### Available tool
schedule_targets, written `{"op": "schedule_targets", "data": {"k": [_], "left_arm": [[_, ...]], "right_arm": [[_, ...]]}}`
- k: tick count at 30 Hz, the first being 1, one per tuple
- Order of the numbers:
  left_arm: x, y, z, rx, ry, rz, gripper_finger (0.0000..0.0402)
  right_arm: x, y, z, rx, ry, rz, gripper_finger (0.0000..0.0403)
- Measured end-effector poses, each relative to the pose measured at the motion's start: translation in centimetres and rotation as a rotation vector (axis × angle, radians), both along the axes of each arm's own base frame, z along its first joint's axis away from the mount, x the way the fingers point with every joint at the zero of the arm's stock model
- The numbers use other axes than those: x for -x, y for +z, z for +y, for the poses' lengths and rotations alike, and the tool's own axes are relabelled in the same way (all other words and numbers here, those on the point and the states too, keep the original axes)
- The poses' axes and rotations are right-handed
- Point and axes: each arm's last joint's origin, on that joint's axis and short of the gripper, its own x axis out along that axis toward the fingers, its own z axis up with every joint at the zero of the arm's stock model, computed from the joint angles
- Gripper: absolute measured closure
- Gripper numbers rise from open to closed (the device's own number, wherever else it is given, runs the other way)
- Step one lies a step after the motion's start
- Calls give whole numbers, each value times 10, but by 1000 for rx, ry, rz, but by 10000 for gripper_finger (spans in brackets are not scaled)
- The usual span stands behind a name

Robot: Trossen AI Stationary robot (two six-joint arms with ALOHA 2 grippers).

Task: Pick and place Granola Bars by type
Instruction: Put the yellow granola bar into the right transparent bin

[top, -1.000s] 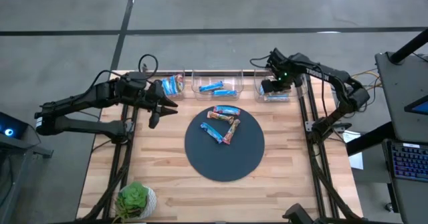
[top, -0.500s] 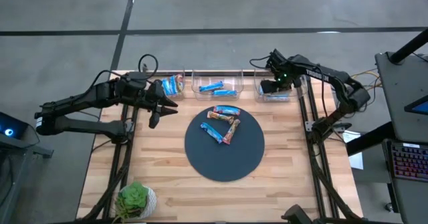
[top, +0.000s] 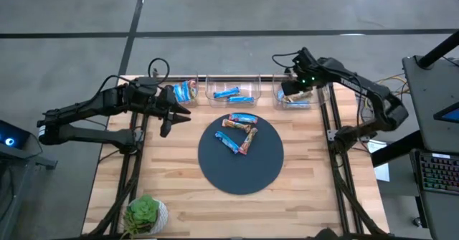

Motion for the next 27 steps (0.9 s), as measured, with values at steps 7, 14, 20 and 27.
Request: {"op": "schedule_targets", "data": {"k": [7,14,20,27], "left_arm": [[0,0,0,-4,8,1,289],[0,0,0,-1,10,1,289],[0,0,0,16,19,0,289],[0,0,0,16,19,0,289]], "right_arm": [[-1,19,19,58,52,-55,348],[-8,29,38,74,147,-110,392],[-17,35,57,72,272,-148,394],[-19,50,80,127,370,-217,394]]}}
